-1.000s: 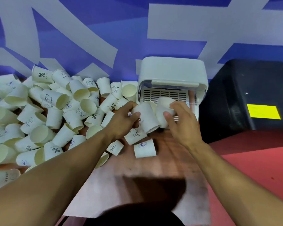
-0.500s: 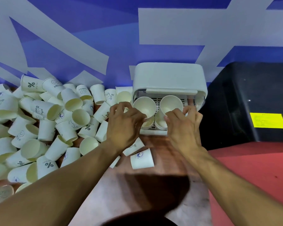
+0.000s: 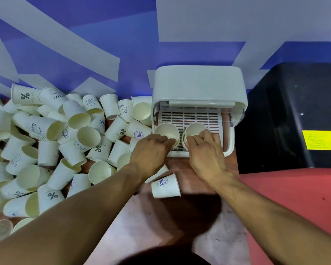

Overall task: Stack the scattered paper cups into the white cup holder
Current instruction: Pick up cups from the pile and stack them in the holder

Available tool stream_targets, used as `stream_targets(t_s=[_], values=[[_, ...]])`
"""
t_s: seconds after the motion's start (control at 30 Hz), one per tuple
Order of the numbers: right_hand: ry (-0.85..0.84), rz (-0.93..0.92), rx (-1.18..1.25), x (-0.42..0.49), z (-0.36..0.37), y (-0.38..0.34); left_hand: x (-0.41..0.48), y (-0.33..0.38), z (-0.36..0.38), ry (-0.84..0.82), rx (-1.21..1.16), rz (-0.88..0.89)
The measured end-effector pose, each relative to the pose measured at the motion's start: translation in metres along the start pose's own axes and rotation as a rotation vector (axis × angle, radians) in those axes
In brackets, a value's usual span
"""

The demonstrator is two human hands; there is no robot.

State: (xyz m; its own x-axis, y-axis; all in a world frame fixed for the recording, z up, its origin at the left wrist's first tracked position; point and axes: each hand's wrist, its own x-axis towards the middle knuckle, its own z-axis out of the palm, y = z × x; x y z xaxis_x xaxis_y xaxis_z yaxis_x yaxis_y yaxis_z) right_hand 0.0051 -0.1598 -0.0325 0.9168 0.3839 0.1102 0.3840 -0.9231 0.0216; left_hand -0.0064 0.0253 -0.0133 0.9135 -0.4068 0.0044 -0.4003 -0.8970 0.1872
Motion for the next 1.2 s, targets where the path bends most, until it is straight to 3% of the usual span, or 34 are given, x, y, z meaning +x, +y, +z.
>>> stream_targets(t_s=[0.2,0.6,0.87,1.2], values=[[-0.078,-0.041,0.065,0.002,0.012,-0.002,0.01,-0.003,0.009,-0.225,-0.038,0.004],[-0.106,0.035,0.138,0.006,0.017,-0.007,0.014,0.004,0.005,-0.268,-0.111,-0.09],[0.027,0.052,0.178,-0.002,-0.018,-0.023,-0.015,0.01,-0.01,-0.079,-0.059,-0.075],[0.054,-0.159,0.381,-0.012,-0.058,-0.11,-0.117,-0.009,-0.048,0.031,-0.042,-0.373]])
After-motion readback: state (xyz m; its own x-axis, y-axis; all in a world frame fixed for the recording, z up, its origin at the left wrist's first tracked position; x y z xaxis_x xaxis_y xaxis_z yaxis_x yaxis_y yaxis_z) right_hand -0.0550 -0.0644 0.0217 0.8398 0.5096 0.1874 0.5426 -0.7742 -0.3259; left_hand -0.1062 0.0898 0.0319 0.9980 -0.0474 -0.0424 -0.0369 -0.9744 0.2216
